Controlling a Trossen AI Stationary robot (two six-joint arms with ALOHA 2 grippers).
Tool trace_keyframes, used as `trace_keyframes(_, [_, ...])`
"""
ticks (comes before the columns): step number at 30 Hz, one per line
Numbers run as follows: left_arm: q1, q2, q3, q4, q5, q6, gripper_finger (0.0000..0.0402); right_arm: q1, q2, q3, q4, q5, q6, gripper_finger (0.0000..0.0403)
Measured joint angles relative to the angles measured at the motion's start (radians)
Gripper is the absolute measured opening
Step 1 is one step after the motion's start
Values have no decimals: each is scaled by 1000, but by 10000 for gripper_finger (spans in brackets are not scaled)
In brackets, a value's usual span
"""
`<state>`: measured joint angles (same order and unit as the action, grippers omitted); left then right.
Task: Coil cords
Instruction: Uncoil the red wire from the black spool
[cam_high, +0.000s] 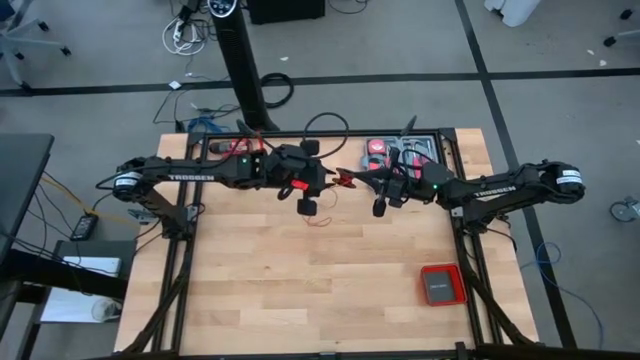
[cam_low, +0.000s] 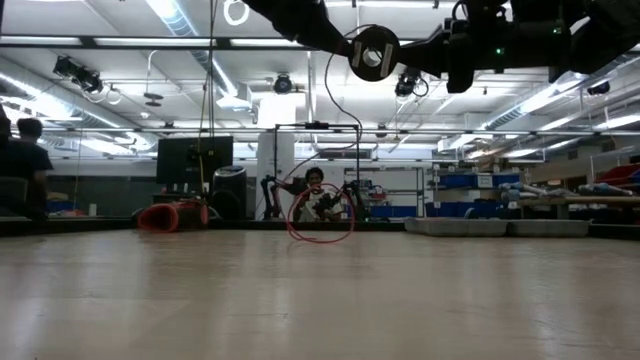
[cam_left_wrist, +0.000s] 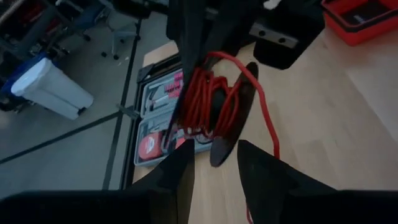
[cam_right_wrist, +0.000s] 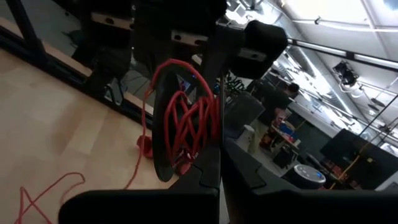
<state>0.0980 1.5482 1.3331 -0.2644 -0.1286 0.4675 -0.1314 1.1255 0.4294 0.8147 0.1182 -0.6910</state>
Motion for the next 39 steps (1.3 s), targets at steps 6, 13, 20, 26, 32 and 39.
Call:
trace_keyframes(6, [-2, 32, 0, 24, 17, 26, 126, 0, 0, 0, 7, 0, 33, 0])
trace_keyframes(13, [-2, 69, 0, 66, -7, 31, 83, 0, 0, 0, 3, -3, 37, 0])
trace_keyframes(20, [-2, 68, -2, 86, -32, 29, 9, 0, 8, 2, 8, 2, 40, 0])
trace_keyframes(26, [-2, 69, -4, 71, -33, 27, 3, -1, 42, 3, 13, 3, 45, 22])
trace_keyframes(32, [-3, 69, -2, 68, -28, 26, 1, 0, 40, 3, -10, 22, 67, 76])
trace_keyframes(39, [8, 44, 1, -31, -76, 26, 0, 31, -68, 2, -91, 213, 21, 108])
